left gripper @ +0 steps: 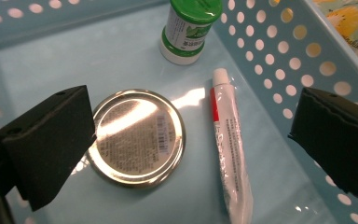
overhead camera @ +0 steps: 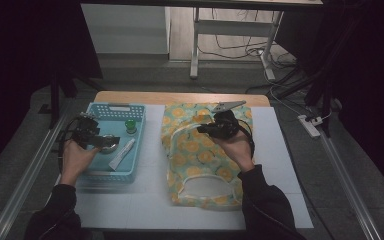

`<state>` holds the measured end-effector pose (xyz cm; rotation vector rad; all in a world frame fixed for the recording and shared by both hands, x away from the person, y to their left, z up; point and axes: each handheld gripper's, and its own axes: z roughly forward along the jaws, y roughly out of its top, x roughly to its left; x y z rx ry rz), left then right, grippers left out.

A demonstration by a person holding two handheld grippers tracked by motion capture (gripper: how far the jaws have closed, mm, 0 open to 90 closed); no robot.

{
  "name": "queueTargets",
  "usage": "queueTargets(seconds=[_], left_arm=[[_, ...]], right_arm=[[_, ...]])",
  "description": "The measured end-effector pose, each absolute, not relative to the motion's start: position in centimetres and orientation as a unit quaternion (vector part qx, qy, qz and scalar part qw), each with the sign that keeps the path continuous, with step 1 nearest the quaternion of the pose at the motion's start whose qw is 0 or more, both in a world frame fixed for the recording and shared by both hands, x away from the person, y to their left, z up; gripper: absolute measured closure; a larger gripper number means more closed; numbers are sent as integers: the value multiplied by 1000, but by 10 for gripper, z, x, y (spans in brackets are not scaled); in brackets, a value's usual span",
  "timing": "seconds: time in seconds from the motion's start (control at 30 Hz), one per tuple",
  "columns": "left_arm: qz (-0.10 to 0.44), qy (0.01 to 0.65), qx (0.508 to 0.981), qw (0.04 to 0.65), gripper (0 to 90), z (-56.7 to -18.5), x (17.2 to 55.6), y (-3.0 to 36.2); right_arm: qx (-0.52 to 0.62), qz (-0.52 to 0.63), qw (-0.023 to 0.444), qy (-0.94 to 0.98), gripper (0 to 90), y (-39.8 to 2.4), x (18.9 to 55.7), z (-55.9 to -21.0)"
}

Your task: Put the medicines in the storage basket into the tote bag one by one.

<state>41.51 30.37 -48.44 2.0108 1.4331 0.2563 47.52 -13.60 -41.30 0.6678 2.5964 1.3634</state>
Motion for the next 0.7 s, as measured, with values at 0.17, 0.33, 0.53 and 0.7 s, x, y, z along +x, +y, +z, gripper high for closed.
queueTargets(seconds=[0.17, 0.33, 0.53, 0.7], left_arm=[[98, 549, 770, 309, 0, -489, 426, 302], [98, 555, 778, 277, 0, -497, 435, 297], [83, 569, 779, 250, 0, -507, 440, 298], [54, 586, 776, 227, 0, -515, 444, 302]], right_arm=[[221, 451, 66, 862, 896, -135, 475, -413], [221, 451, 67, 862, 896, -135, 474, -413], [221, 454, 67, 861, 896, -137, 474, -411], [220, 451, 66, 863, 896, -136, 474, -413]])
